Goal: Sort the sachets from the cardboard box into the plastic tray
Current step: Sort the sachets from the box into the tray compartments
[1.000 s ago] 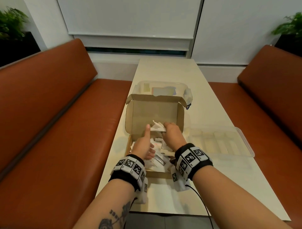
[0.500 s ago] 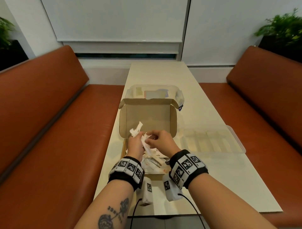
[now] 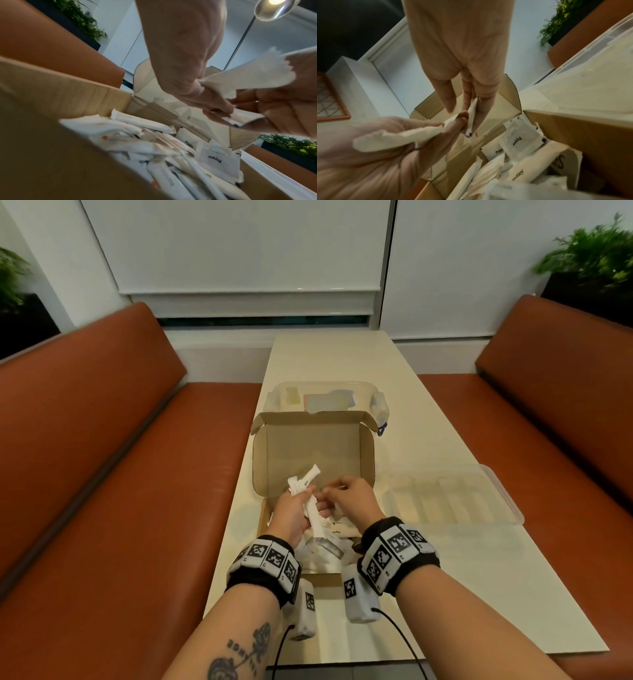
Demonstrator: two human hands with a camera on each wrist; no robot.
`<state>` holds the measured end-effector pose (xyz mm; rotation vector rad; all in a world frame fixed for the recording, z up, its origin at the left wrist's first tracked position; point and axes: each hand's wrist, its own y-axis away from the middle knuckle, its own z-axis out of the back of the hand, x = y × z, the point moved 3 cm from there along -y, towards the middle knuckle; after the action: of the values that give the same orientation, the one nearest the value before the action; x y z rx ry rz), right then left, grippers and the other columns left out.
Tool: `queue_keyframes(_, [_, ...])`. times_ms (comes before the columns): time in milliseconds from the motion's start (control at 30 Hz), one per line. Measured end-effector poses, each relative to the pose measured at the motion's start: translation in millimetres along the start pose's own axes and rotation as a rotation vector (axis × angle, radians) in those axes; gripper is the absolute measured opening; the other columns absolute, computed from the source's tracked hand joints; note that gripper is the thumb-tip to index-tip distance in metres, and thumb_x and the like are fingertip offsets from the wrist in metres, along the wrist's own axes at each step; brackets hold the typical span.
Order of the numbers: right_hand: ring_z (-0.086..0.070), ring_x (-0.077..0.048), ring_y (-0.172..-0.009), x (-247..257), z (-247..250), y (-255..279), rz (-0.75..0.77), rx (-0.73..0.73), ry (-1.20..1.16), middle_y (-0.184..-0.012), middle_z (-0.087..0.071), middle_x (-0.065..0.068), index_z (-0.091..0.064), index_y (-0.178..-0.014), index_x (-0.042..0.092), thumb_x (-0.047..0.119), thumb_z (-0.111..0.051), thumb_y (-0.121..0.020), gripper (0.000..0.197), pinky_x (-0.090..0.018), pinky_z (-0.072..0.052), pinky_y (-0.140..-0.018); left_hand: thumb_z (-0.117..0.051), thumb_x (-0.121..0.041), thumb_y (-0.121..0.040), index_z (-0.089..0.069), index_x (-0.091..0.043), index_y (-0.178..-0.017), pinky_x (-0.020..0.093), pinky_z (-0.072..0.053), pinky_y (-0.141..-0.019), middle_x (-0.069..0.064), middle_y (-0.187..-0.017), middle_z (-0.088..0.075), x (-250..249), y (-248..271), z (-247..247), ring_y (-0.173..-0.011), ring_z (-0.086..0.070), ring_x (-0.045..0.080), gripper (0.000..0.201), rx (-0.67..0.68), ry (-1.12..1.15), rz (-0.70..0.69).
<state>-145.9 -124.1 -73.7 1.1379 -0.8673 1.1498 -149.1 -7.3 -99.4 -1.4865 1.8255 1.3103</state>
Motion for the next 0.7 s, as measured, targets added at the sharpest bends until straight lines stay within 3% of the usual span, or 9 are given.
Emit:
queue_keyframes(100, [-0.061, -0.015, -0.052, -1.1, 5.6, -3.2, -0.043, 0.059, 0.017, -0.094, -0.066, -0.016, -0.058, -0.109, -0.003, -0.005, -0.059, -0.086, 0.024, -0.023, -0.047, -0.044, -0.041, -0.003, -0.099, -0.051, 0.003, -0.113, 0.031, -0.058, -0.051, 0.020, -0.079, -0.061, 6.0, 2.5, -5.4, -0.057, -0.065, 0.024, 0.019, 0.019, -0.021, 0.032])
queue_keyframes(200, [-0.058, -0.020, -0.069, -2.2, 18.1, -14.2, -0.005, 0.008, 0.190, -0.106, -0.063, -0.015, -0.064, -0.092, 0.004, -0.014, -0.043, -0.079, 0.031, -0.022, -0.044, -0.046, -0.037, -0.002, -0.099, -0.050, 0.000, -0.098, 0.023, -0.048, -0.045, 0.015, -0.072, -0.054, 6.6, 3.8, -11.9, -0.055, -0.051, 0.020, 0.014, 0.042, 0.004, 0.043])
queue_keyframes(300, [-0.055, -0.026, -0.071, 2.7, 26.9, -20.2, 0.005, -0.022, 0.164, -0.094, -0.062, -0.018, -0.060, -0.073, 0.012, -0.002, -0.045, -0.085, 0.024, -0.031, -0.044, -0.061, -0.039, -0.004, -0.098, -0.052, -0.001, -0.098, 0.017, -0.038, -0.037, 0.012, -0.069, -0.056, 5.2, 3.6, -14.8, -0.042, -0.045, 0.012, 0.013, 0.045, -0.067, 0.017])
queue_keyframes(400, [-0.060, -0.030, -0.088, 6.3, 30.8, -26.7, -0.046, -0.014, 0.019, -0.095, -0.063, -0.018, -0.066, -0.088, 0.004, 0.010, -0.045, -0.094, 0.023, -0.036, -0.045, -0.077, -0.038, -0.006, -0.098, -0.051, -0.004, -0.097, 0.014, -0.028, -0.032, 0.007, -0.064, -0.055, 5.9, 5.8, -22.4, -0.035, -0.037, 0.008, 0.013, 0.097, -0.074, 0.042])
queue_keyframes(500, [-0.053, -0.020, -0.067, 8.4, 30.2, -28.6, -0.018, -0.004, -0.059, -0.073, -0.057, -0.008, -0.058, -0.073, 0.008, 0.031, -0.050, -0.094, 0.032, -0.031, -0.041, -0.067, -0.038, -0.007, -0.097, -0.051, -0.003, -0.093, 0.014, -0.024, -0.030, 0.006, -0.064, -0.052, 7.2, 8.7, -29.4, -0.033, -0.033, 0.006, 0.014, 0.123, -0.072, 0.076])
queue_keyframes(567, [-0.049, -0.020, -0.059, 4.5, 29.6, -29.5, -0.015, 0.001, -0.131, -0.060, -0.054, -0.006, -0.054, -0.069, 0.008, 0.026, -0.061, -0.088, 0.027, -0.027, -0.039, -0.061, -0.039, -0.008, -0.096, -0.052, -0.003, -0.090, 0.014, -0.023, -0.029, 0.006, -0.065, -0.052, 8.0, 8.7, -30.4, -0.032, -0.032, 0.006, 0.014, 0.132, -0.090, 0.084])
queue_keyframes(700, [-0.045, -0.019, -0.065, 10.9, 35.1, -29.5, 0.122, -0.077, -0.112, -0.067, -0.051, -0.010, -0.056, -0.067, 0.002, 0.018, -0.065, -0.085, 0.026, -0.029, -0.037, -0.063, -0.049, -0.006, -0.093, -0.056, -0.001, -0.095, 0.013, -0.024, -0.032, 0.003, -0.065, -0.053, 10.1, 4.4, -26.1, -0.035, -0.032, 0.003, 0.009, 0.069, -0.173, 0.019])
